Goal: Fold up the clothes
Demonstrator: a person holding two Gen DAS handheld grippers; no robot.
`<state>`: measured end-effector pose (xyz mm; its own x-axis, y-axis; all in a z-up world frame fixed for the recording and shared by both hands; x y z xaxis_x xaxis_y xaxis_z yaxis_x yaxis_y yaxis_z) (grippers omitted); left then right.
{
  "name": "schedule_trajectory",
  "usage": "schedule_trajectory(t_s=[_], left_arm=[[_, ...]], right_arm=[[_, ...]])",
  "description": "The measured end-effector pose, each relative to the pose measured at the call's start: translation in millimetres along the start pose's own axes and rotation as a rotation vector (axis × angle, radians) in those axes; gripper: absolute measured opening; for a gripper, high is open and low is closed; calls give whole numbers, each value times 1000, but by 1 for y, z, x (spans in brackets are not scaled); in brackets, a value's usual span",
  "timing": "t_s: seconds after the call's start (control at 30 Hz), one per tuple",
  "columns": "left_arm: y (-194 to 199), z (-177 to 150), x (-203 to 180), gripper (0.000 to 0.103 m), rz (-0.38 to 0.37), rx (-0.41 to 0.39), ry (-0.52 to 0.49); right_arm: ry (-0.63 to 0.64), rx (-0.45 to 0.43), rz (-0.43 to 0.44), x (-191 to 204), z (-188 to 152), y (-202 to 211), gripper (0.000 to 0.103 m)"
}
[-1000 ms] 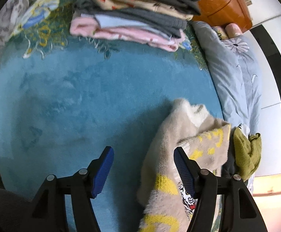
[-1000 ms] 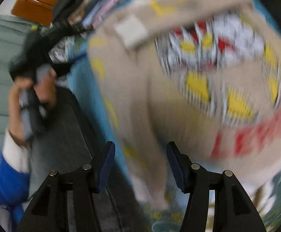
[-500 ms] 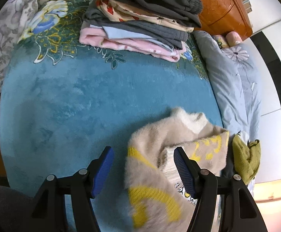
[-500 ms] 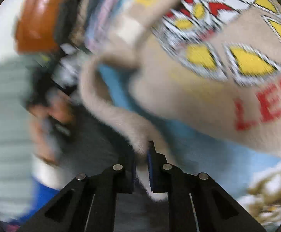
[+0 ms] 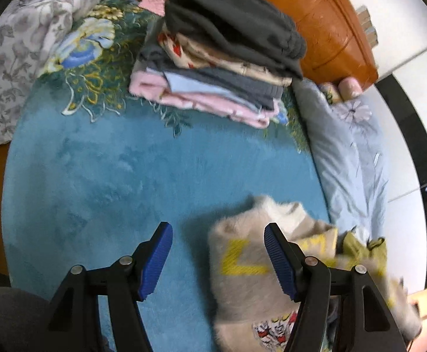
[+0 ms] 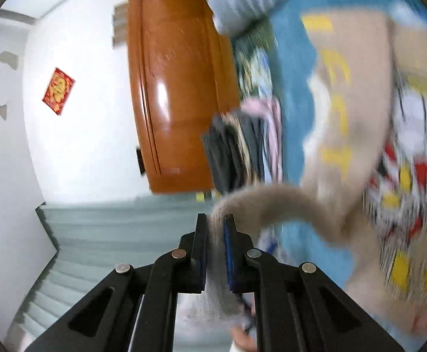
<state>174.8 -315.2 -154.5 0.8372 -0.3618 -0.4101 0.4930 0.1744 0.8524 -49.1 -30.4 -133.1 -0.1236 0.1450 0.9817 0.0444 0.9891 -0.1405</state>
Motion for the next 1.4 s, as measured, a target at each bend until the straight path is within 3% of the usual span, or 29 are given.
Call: schedule_trajectory(t_s=[0.1,0.17,0.33,0.37,0.4,0.47,0.53,0.7,0.8,1.0,1.07,1.17,1.4], left_arm=[[-26,-15,-10,73,19,136,-57],[-45,-27,-18,73,45,229,-110],[-64,-43,-39,73,139,246,-268],[-68,-45,-40,73,148,256,-280],[-72,-47,-40,73,157,269,-285],[-81,-49,-39,73,167,289,-274],[-87,-50,-37,73,163,307,-244],[-95,-54,-36,73,108,350,-189],[-96,-56,-37,73,87,360,-186],[-94,-55,-33,73,35,370,-127],[-94,-56,-29,73,22,372,-102],[-96,-55,-27,73,9,381,-81],[-101,-52,-23,73,-17,405,-43]], right_arm=[[-34,-116,-47,-12,37,-1,11],[-46,-142,-98,-12,56,10,12],[-74,-132,-339,-47,94,0,14],[-61,-142,-359,-48,97,-2,19],[-47,-153,-375,-49,99,-5,35],[-11,-177,-379,-44,103,-9,59],[48,-179,-353,-28,104,-3,60],[210,-113,-539,-21,102,-11,61],[222,-79,-639,-41,97,-19,61],[279,-84,-719,-42,97,-32,60],[299,-87,-744,-42,96,-36,56],[330,-90,-782,-41,96,-43,10],[378,-96,-860,-41,96,-47,9]])
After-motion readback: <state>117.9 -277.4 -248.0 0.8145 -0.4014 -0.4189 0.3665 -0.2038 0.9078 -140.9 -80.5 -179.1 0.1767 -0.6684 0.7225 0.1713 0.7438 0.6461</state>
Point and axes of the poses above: each gripper's, at about its wrist camera, not at the fingertips, and y roughly against the way its jaws point, x to its left, z to its top, the point moved 5 cm from there along -y, roughly the way its jaws point, and after that the axes turned 10 degrees about z, right-handed, at the moved point
